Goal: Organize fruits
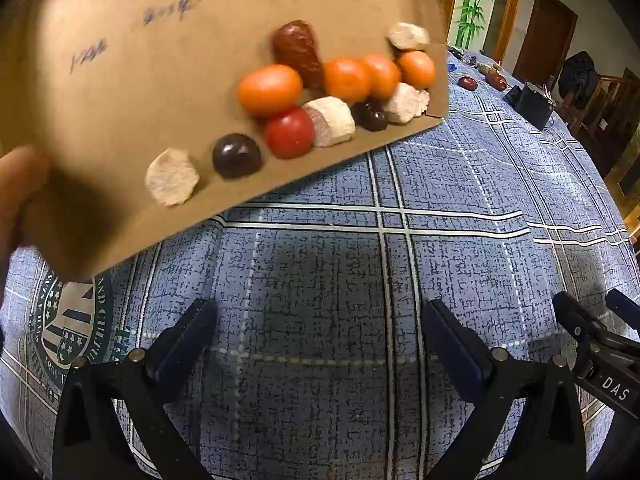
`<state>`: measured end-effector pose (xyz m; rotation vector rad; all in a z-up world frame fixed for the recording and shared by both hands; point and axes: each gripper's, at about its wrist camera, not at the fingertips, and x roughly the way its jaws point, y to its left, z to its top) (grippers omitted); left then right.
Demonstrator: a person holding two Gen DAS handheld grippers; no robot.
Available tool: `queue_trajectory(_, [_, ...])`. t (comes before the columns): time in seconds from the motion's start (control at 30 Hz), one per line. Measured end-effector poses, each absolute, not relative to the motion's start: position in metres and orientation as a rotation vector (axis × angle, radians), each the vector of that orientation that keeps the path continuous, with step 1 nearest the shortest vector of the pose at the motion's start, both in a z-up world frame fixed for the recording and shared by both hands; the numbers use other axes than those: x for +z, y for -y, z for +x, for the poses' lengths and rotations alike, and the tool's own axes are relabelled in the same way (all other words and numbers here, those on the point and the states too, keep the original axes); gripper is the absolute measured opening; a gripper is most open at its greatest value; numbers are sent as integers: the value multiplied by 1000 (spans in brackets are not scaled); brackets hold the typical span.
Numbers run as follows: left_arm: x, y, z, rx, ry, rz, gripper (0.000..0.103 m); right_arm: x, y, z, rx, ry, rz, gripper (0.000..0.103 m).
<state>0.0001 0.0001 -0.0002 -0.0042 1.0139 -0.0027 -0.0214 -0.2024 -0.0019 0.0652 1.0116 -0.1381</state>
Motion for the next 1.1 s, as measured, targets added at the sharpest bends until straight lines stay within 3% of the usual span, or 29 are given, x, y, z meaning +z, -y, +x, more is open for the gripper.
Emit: queue_trajectory(1.1, [-2, 1, 0, -1, -1014, -1, 103, -2, 202, -21, -137, -1013, 66, 102])
